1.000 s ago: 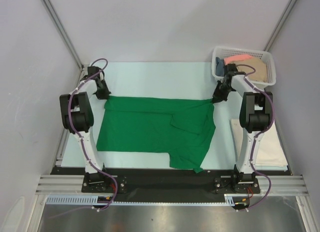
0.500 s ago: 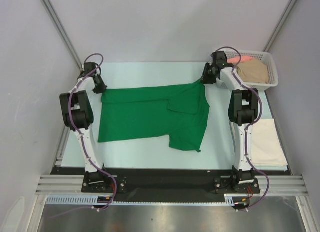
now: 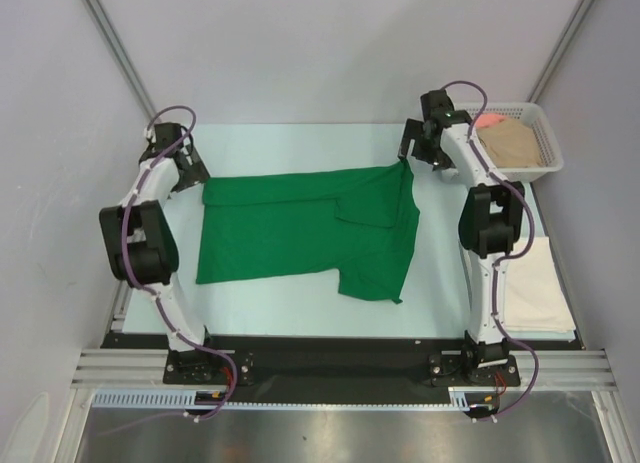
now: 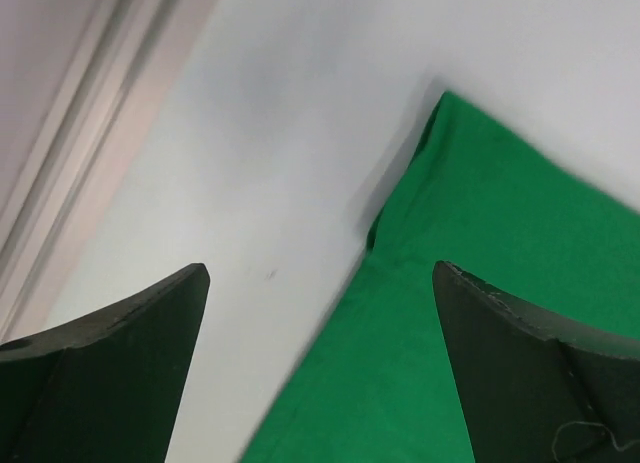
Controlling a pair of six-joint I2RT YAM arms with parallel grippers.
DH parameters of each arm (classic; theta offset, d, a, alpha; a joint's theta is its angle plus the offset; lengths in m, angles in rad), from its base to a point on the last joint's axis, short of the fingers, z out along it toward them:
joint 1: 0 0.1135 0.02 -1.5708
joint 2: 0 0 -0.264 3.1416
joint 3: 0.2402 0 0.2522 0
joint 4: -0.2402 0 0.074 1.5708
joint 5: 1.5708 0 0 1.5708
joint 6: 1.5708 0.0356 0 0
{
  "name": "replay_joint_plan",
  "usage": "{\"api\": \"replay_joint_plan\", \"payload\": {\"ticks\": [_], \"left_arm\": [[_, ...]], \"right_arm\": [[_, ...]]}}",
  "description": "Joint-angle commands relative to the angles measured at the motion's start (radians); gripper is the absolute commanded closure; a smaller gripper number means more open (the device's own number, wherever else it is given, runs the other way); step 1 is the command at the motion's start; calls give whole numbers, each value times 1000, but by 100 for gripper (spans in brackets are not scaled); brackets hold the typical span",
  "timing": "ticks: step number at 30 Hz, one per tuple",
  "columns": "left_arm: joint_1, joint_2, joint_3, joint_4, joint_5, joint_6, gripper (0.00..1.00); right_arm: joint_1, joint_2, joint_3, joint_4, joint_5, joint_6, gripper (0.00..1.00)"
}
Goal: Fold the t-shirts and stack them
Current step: Fold the tshirt
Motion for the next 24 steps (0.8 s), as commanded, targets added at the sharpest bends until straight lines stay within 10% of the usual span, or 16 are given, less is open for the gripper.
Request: {"api": "replay_joint_plan", "payload": {"ticks": [1, 11, 17, 21, 24], "left_arm": [[-5, -208, -109, -69, -84, -58, 1], [-86, -788, -761, -98, 56, -203, 22], [-90, -937, -812, -210, 31, -409, 25], [-2, -922, -842, -244, 88, -488, 44], [41, -864, -864, -245, 122, -520, 44]], "right_arm": [[-5, -175, -158, -79, 33, 41, 5], [229, -692, -903, 183, -346, 58, 13], [247, -1036, -1326, 215, -451, 99, 21], [117, -1174, -1500, 226, -607, 153, 54], [59, -1194, -1538, 215, -684, 163, 54]]}}
